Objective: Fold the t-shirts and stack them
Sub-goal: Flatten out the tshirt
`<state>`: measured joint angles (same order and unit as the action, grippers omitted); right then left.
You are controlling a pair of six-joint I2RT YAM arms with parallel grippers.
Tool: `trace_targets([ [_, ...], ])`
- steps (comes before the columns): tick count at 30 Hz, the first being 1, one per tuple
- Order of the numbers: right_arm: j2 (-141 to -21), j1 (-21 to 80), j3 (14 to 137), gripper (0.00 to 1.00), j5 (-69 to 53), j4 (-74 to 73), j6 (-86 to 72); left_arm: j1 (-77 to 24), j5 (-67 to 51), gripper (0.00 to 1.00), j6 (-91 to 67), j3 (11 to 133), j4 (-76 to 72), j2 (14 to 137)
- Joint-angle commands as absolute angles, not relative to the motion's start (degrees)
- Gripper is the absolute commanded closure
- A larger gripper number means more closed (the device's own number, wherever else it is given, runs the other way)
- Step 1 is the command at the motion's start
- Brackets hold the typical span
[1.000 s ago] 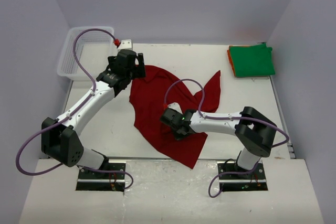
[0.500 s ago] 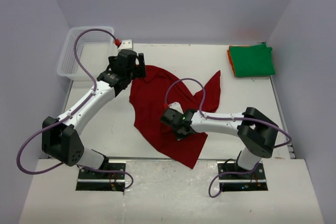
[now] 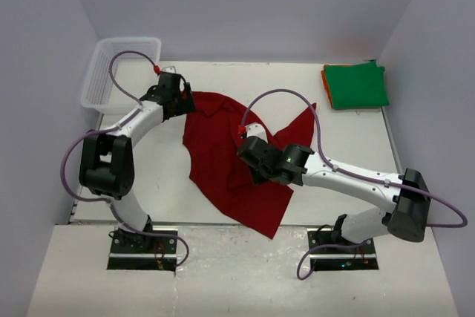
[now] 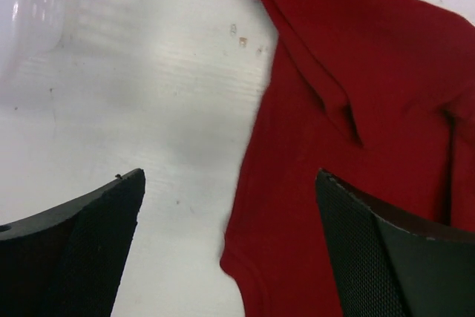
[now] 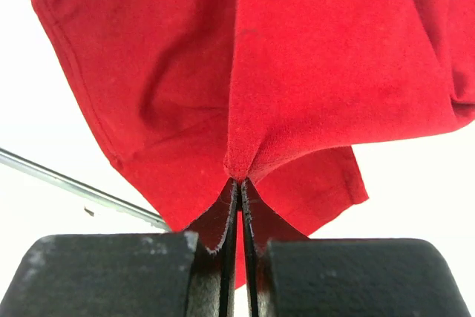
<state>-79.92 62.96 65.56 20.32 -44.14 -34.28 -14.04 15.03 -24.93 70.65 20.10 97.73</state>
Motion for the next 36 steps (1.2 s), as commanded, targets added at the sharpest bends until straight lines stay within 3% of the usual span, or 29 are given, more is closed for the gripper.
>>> trace_targets([
  [1,-77.7,63.3,66.4,1.0,21.6,-46.2,-33.2,-9.6,7.7,0.05,-25.3,76.4,16.6,103.2],
  [3,-76.4,63.3,65.6,1.0,21.6,-46.3,-33.1,-7.8,3.9,0.14,-26.1,78.2,15.3,105.6],
  [9,-75.3,63.3,64.3,1.0,21.2,-46.3,-32.3,-4.8,-2.3,0.2,-27.6,82.8,11.8,112.2],
  [21,-74.4,64.0,62.6,1.0,19.4,-46.1,-34.5,-4.8,-2.7,0.25,-27.0,89.6,8.9,117.7],
  [36,-64.8,72.6,70.8,1.0,39.6,-76.7,-56.5,-5.6,-0.3,0.24,-25.2,83.8,8.8,114.1],
])
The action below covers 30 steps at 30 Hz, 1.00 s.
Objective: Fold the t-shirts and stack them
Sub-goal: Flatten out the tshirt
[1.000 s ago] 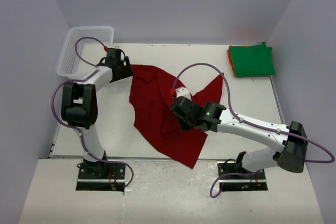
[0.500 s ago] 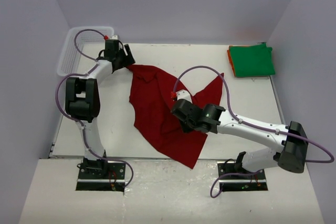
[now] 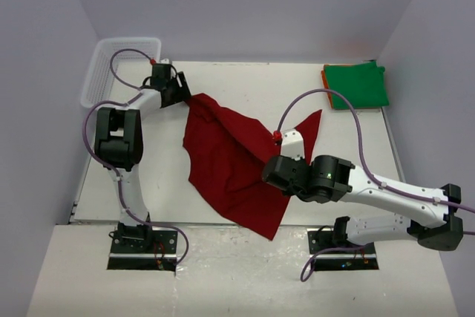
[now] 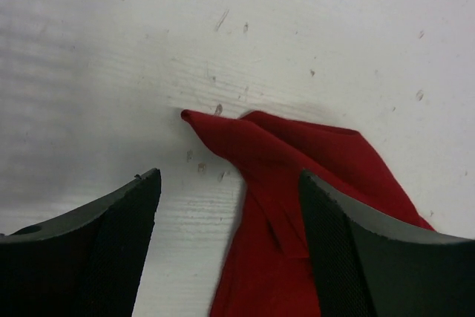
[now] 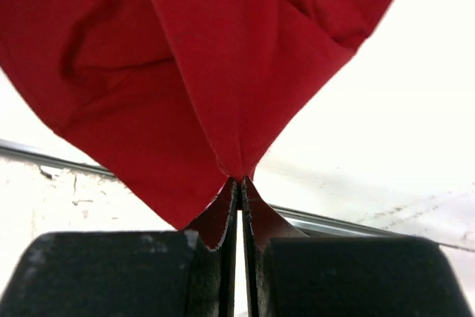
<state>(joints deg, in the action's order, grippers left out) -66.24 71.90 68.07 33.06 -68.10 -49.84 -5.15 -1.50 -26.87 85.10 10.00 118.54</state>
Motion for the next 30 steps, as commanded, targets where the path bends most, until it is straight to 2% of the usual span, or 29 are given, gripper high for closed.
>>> trace_targets([
  [1,-64.6,72.7,71.2,1.0,40.1,-77.7,-58.0,-5.7,-0.3,0.24,-25.0,83.6,9.0,113.6],
  [6,-64.6,73.7,72.7,1.0,42.1,-83.0,-61.3,-6.1,3.3,0.22,-24.4,83.5,10.5,113.8],
  [15,-64.0,75.9,73.0,1.0,41.7,-85.7,-64.3,-6.0,-1.3,0.23,-25.7,88.2,9.7,119.9],
  [25,-64.3,78.6,72.9,1.0,40.9,-86.7,-66.4,-5.8,-3.2,0.3,-27.3,98.9,13.8,127.0],
  [30,-65.7,78.9,73.7,1.0,41.0,-86.7,-66.3,-5.9,-2.5,0.35,-27.7,98.6,14.5,128.1],
])
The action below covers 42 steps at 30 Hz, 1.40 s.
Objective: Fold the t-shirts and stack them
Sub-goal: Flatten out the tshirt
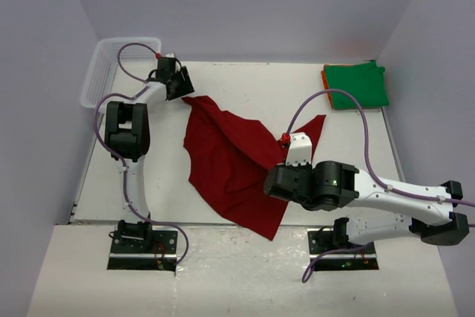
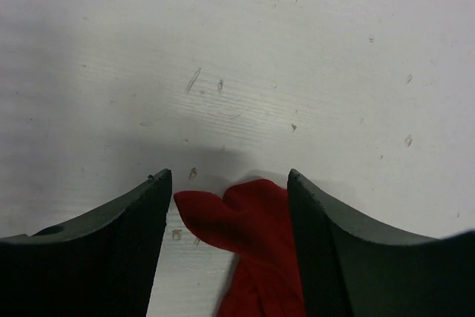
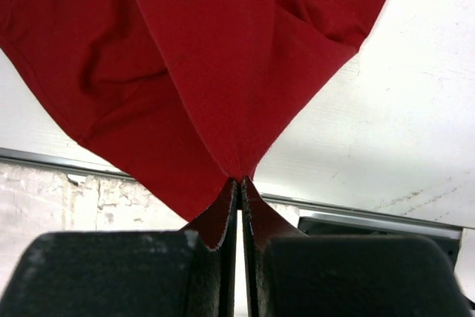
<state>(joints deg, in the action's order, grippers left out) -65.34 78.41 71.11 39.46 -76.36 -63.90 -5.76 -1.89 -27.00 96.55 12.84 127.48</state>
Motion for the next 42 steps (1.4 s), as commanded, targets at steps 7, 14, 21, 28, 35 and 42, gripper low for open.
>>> trace_targets([
  [7,-65.8,79.0,73.8,1.0,41.2,-86.6,-66.1,-5.8,1.6,0.35,-27.2,94.5,15.1,124.6],
  [14,-65.8,79.2,73.9,1.0,41.0,-86.6,-66.0,-5.8,1.0,0.35,-27.7,93.6,14.6,125.3],
  [21,-66.0,79.2,73.2,1.0,40.8,-86.6,-66.4,-5.8,0.6,0.48,-28.3,95.5,15.0,126.7],
  [28,-66.7,79.3,73.4,1.0,41.1,-86.5,-66.4,-5.8,-1.0,0.4,-28.5,93.6,15.6,123.7],
  [35,-66.4,79.3,73.3,1.0,41.1,-86.4,-66.2,-5.8,-0.3,0.25,-28.7,91.3,16.2,122.4],
  [42,-66.7,79.3,73.2,1.0,40.9,-86.3,-66.2,-5.8,-2.6,0.37,-30.2,90.4,14.2,123.3],
])
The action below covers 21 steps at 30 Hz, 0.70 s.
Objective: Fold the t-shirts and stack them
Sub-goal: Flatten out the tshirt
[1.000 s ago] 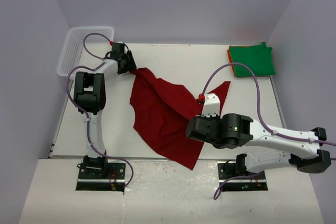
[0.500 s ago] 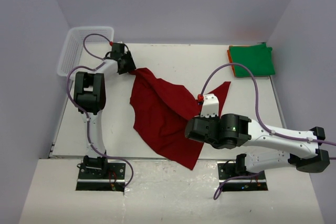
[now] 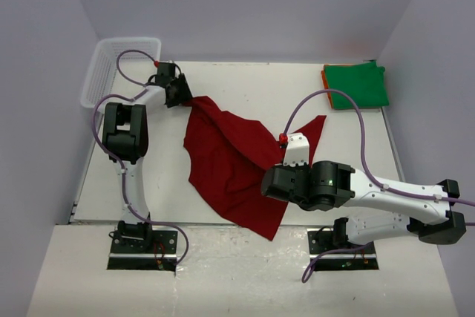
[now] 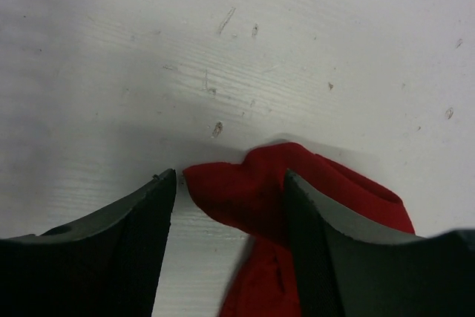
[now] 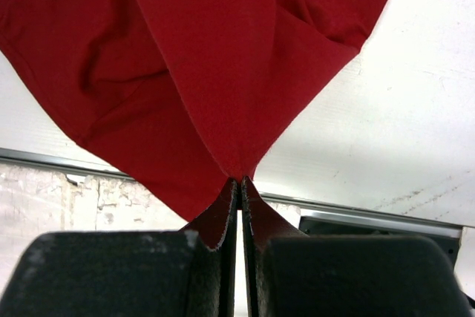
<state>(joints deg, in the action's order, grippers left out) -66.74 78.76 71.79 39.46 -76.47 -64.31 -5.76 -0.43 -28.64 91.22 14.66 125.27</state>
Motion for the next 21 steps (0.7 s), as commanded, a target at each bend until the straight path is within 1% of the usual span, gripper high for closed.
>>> trace_targets([
  [1,-66.8,79.3,73.2,1.0,40.9,-86.5,-66.2,-5.8,-2.8,0.39,-30.4,90.4,14.0,123.5],
  [2,-66.8,79.4,73.3,1.0,40.7,-86.6,-66.3,-5.8,-2.8,0.43,-30.3,90.8,13.8,123.6],
  [4,-66.4,79.4,73.1,1.0,40.6,-86.6,-66.2,-5.8,-2.4,0.46,-30.2,91.5,14.3,124.4],
  [5,-66.4,79.3,73.0,1.0,40.6,-86.7,-66.2,-5.8,-2.2,0.51,-30.1,92.3,14.6,124.5],
  [10,-66.6,79.3,72.9,1.0,40.5,-86.5,-66.3,-5.8,-2.4,0.6,-30.5,92.3,14.3,124.5],
  [11,-66.8,79.4,72.9,1.0,40.5,-86.5,-66.3,-5.8,-2.4,0.66,-30.5,92.4,14.3,124.5],
  [13,-66.8,79.4,72.7,1.0,40.5,-86.5,-66.4,-5.8,-2.4,0.71,-30.5,92.3,14.3,124.2],
  [14,-67.0,79.4,72.7,1.0,40.6,-86.6,-66.4,-5.8,-2.4,0.78,-30.3,92.3,14.4,123.9],
  [16,-67.0,79.4,72.6,1.0,40.5,-86.4,-66.3,-5.8,-1.8,0.87,-30.2,92.1,14.8,123.1],
  [17,-67.0,79.4,72.6,1.0,40.6,-86.4,-66.4,-5.8,-1.4,0.97,-30.1,91.7,14.9,122.7],
  [18,-67.0,79.4,72.6,1.0,40.8,-86.4,-66.4,-5.8,-0.8,1.0,-30.1,91.4,15.0,121.6],
  [20,-67.1,79.4,72.6,1.0,41.0,-86.2,-66.4,-6.0,-0.3,1.0,-29.4,90.4,15.5,120.1],
  [21,-67.4,79.4,72.8,1.0,41.4,-86.0,-66.4,-6.2,2.8,1.0,-29.0,89.6,16.0,117.0],
])
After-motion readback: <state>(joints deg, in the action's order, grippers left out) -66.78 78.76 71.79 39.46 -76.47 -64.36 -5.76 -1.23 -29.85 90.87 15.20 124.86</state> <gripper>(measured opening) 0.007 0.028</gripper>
